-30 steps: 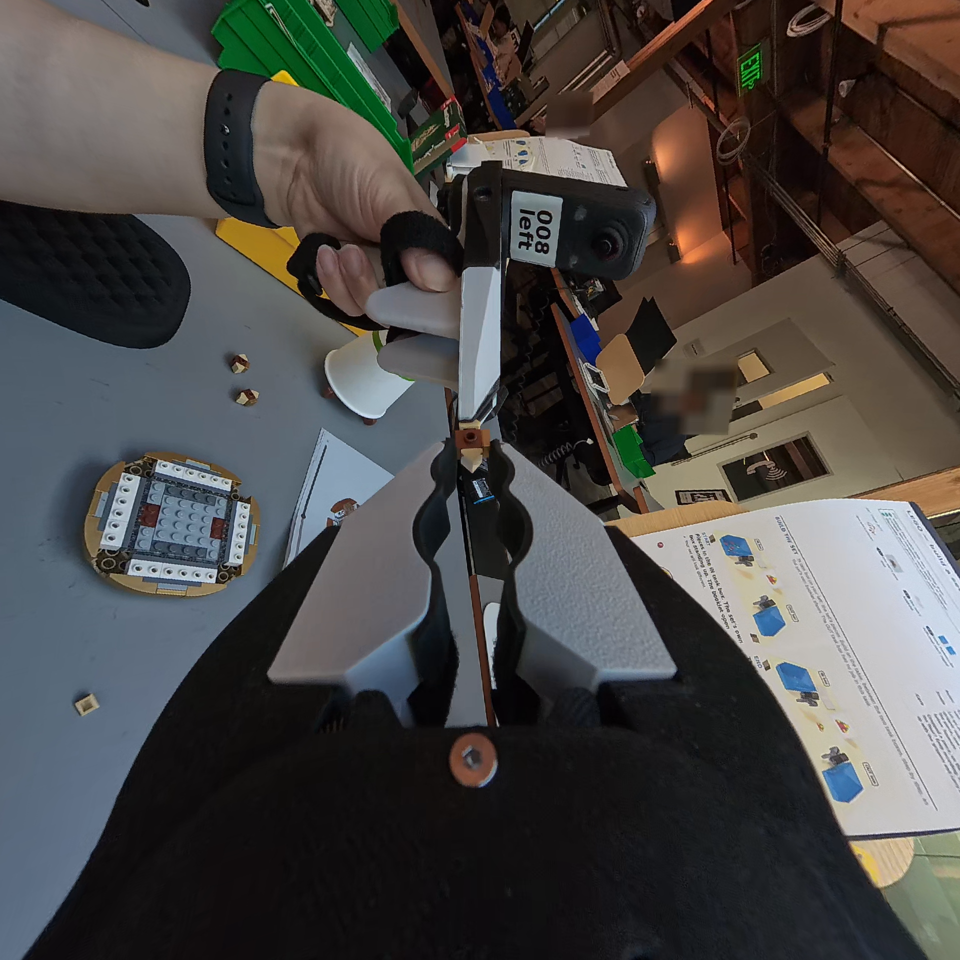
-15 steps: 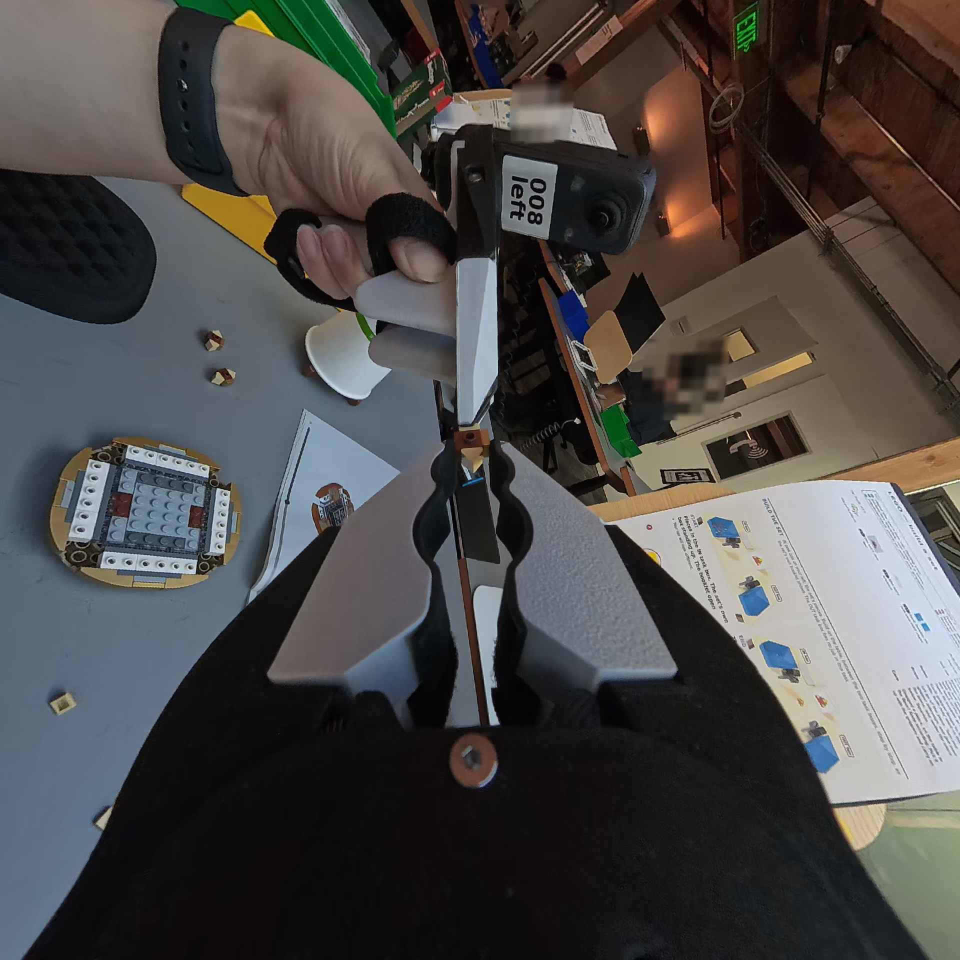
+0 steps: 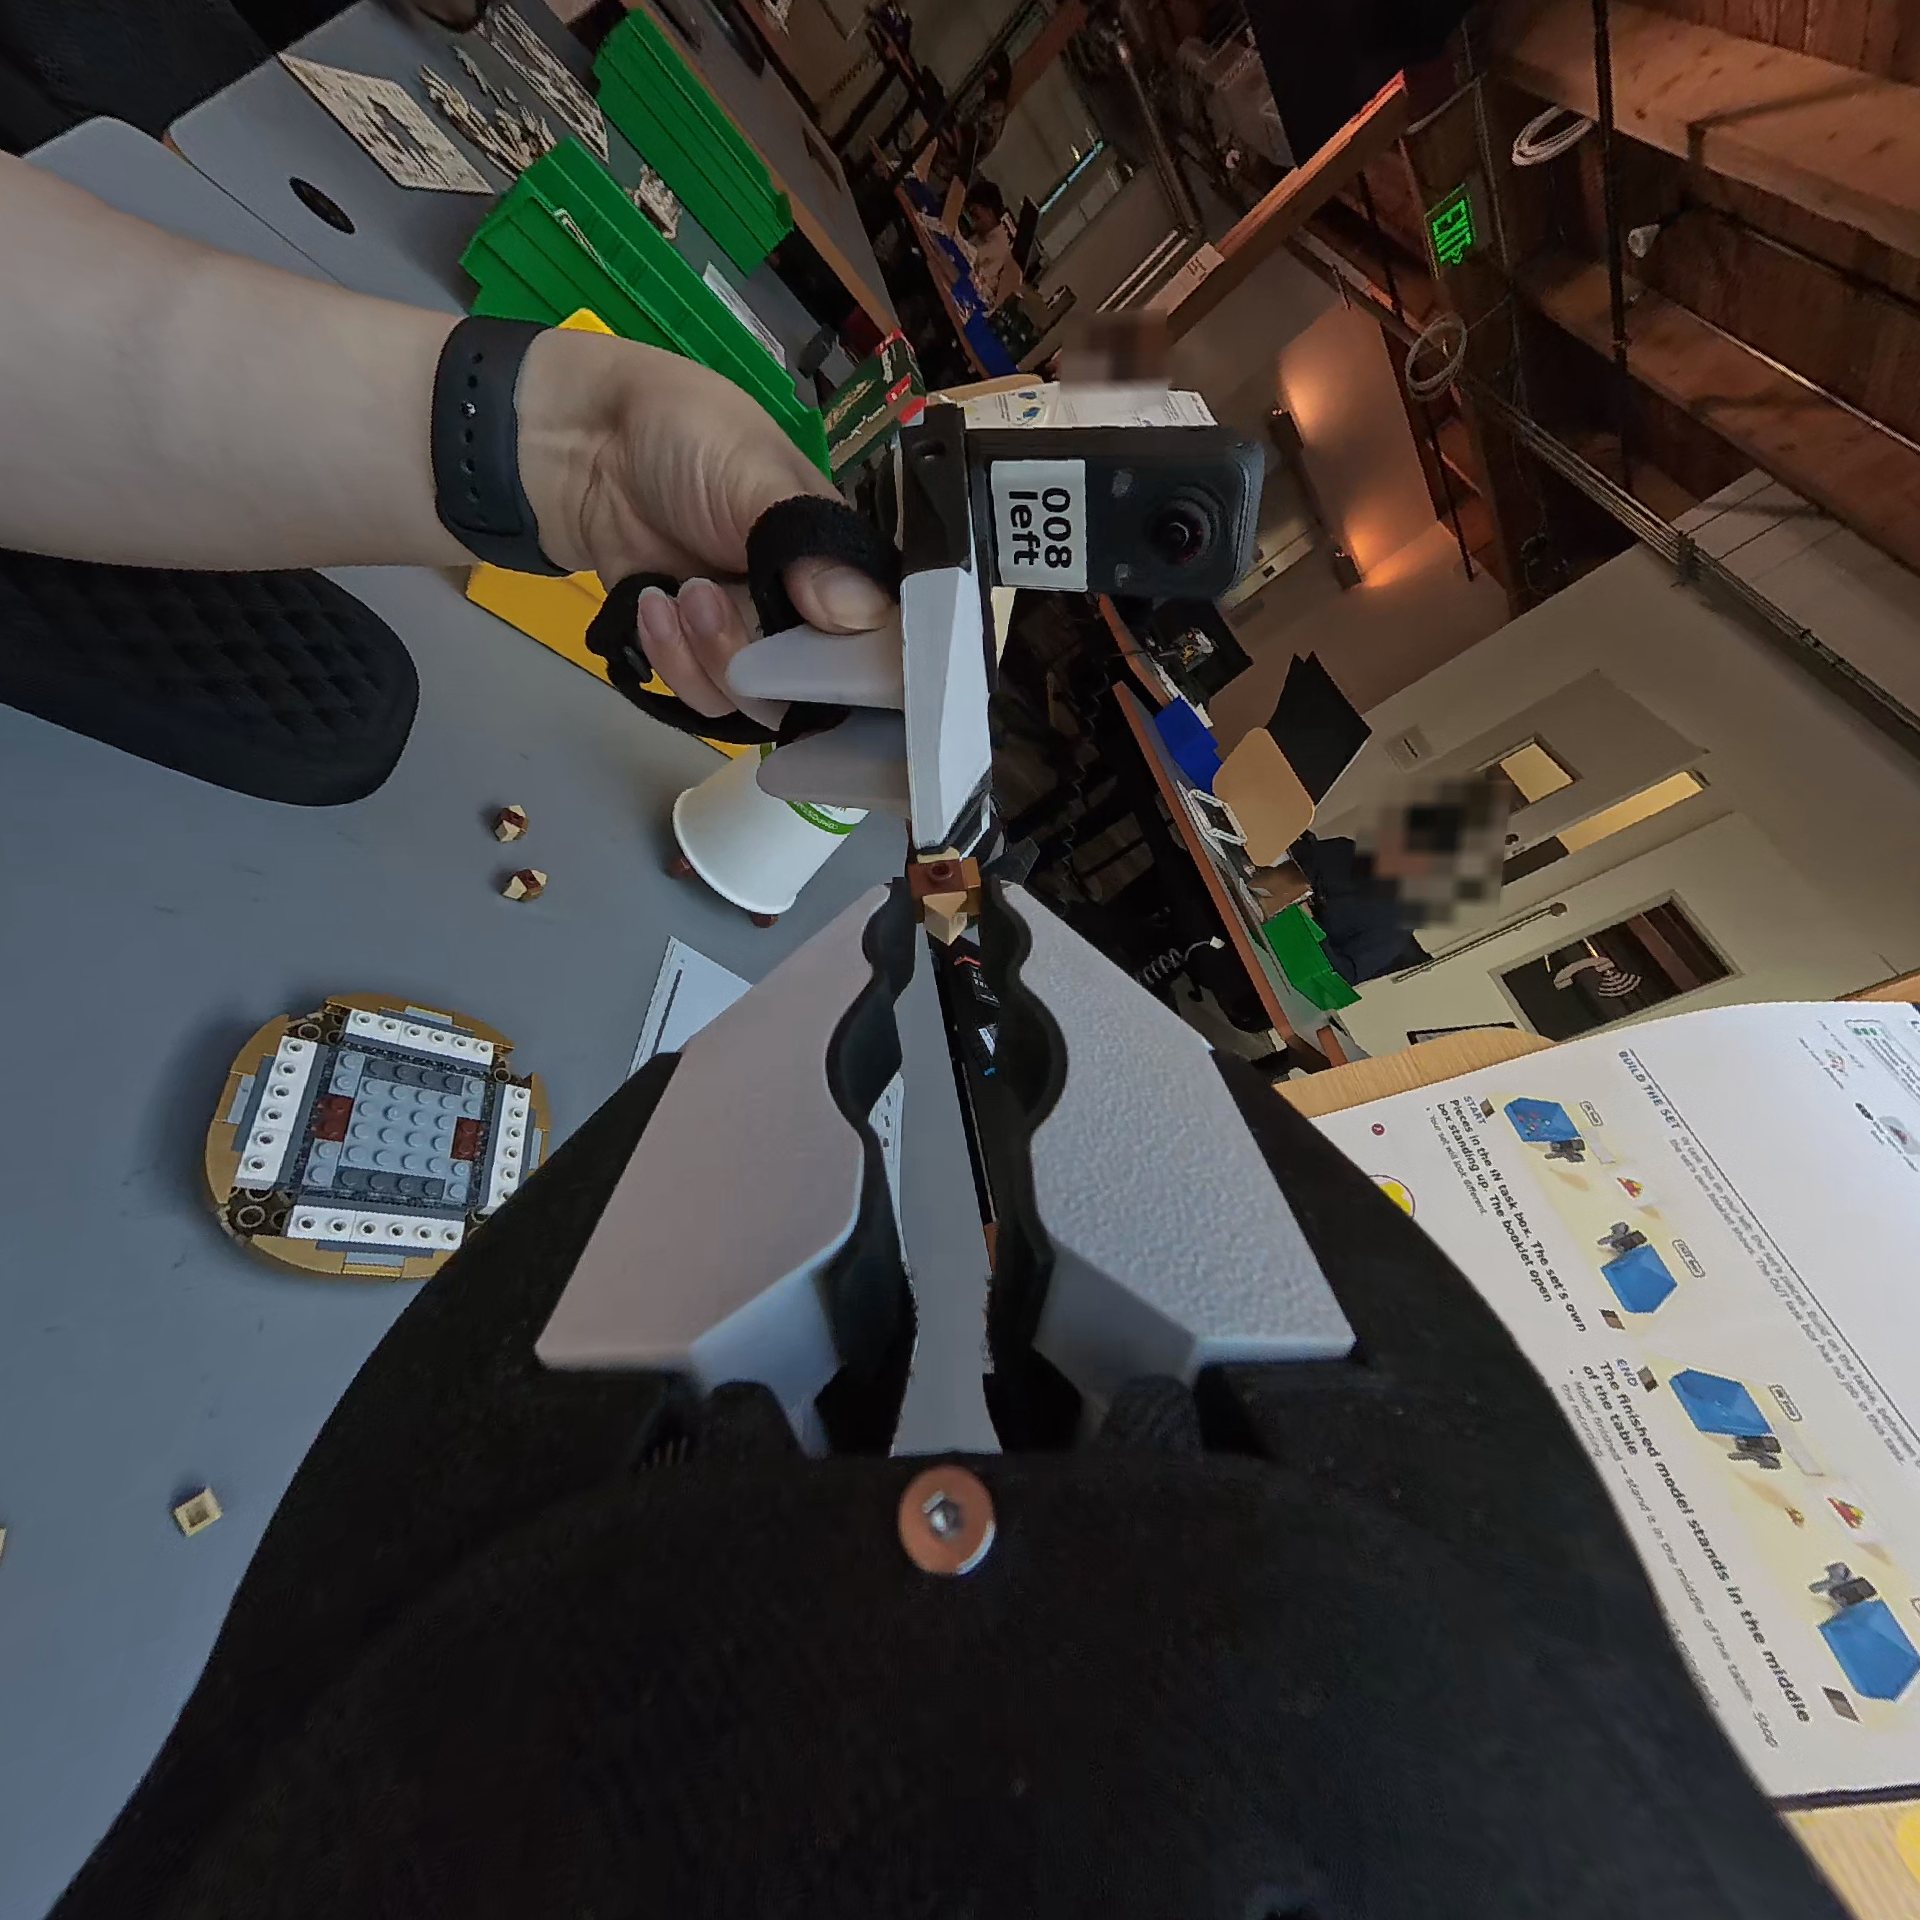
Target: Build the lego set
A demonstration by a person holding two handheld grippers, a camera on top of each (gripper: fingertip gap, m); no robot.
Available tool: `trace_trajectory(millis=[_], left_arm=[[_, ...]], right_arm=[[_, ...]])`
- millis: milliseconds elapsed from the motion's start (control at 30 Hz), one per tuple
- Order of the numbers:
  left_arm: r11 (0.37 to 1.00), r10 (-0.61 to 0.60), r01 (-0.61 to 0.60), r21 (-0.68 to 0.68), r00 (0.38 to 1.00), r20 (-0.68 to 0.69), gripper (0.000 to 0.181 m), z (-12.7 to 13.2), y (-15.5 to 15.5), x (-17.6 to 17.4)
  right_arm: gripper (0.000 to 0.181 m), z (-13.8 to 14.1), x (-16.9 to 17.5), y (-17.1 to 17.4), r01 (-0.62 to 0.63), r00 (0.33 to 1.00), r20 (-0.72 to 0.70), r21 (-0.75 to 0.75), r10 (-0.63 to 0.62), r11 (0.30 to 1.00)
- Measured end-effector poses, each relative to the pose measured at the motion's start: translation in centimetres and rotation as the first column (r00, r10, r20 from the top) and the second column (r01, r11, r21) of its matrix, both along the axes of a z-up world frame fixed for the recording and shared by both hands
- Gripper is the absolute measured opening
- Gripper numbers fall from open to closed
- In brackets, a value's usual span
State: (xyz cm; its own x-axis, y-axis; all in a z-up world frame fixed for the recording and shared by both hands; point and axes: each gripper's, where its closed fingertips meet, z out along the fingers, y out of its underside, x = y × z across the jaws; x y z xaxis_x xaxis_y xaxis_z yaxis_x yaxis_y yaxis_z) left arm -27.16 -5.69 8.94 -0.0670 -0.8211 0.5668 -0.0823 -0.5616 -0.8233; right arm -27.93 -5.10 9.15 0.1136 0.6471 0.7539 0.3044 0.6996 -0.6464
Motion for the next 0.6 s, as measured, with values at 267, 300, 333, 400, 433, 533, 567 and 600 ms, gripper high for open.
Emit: trace_trajectory(millis=[267,300,333,400,433,533,567,600], left_arm=[[1.000,0.012,-0.011,-0.014,0.995,0.101,0.020,1.5,0.4,0.1],[0.999,0.028,-0.030,0.016,0.994,0.102,0.025,1.6,0.6,-0.2],[0.997,0.047,-0.053,0.057,0.993,0.107,0.027,1.9,0.7,-0.5],[0.971,0.127,-0.144,0.192,0.987,0.099,0.026,2.4,1.5,-1.3],[0.928,0.199,-0.216,0.305,0.976,0.087,0.027,2.5,2.2,-1.7],[0.702,0.292,-0.288,0.651,0.950,0.105,0.029,3.3,1.2,-2.1],[0.619,0.296,-0.271,0.737,0.950,0.100,0.028,3.3,0.3,-1.9],[0.530,0.327,-0.274,0.802,0.939,0.105,0.028,3.4,0.0,-1.7]], right_arm=[[0.012,1.2,0.3,0.7,-0.093,0.987,-0.146,-0.203,0.064,0.975],[0.012,1.2,0.4,0.9,-0.105,0.985,-0.157,-0.254,0.066,0.961],[0.012,1.3,0.5,1.0,-0.123,0.982,-0.174,-0.308,0.071,0.944],[0.012,1.6,0.8,0.9,-0.210,0.969,-0.222,-0.492,0.111,0.845],[0.012,1.6,0.9,0.8,-0.260,0.960,-0.248,-0.609,0.132,0.749],[0.012,2.5,1.5,0.8,-0.411,0.911,-0.378,-0.831,0.162,0.374],[0.012,2.7,1.7,0.9,-0.442,0.897,-0.412,-0.857,0.161,0.267],[0.012,2.6,1.8,0.7,-0.449,0.890,-0.423,-0.876,0.171,0.174]])
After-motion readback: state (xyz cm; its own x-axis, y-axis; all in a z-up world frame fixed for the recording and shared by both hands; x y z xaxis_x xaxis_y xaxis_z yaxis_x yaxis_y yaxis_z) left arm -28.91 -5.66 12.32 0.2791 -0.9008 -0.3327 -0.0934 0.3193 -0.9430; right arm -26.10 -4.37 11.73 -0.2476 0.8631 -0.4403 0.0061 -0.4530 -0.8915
